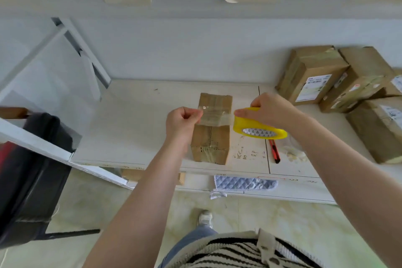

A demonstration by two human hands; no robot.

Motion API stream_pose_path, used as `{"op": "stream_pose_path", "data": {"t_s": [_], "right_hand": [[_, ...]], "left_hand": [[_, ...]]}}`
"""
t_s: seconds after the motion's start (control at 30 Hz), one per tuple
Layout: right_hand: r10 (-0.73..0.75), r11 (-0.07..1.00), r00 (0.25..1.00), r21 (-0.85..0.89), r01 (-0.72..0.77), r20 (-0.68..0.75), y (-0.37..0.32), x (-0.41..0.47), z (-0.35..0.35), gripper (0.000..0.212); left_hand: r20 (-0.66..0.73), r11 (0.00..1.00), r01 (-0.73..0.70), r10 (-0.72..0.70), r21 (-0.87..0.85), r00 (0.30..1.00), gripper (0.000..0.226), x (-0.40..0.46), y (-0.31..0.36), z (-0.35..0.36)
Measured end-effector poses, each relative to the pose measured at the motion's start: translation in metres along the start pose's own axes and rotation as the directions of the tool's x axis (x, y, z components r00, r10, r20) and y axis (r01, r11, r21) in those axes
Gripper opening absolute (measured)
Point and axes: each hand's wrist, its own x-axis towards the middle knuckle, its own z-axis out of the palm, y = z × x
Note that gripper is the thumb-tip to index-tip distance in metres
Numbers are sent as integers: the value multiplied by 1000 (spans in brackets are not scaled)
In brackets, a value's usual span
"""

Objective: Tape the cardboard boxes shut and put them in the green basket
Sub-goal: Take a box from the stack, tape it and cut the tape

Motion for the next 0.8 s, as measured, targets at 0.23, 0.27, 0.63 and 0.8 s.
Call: {"op": "stream_pose_path", "data": {"t_s": [0.23,0.27,0.63,0.8], "right_hand": [[147,968,987,-216,-129,70,-14,48,26,79],[166,965,983,-218,-146,73,-15,53,28,80],[256,954,957,-194,-227,137,-9,74,61,76],[271,953,949,-182,-241,164,-4,77,67,77]], "left_hand": [[-28,998,-18,20,65,999,18,40,-37,9],[-31,997,-17,19,79,999,17,44,-40,10],[-33,960,-67,79,273,996,19,56,-54,12],[89,971,155,-173,180,981,32,66,-61,4]]}}
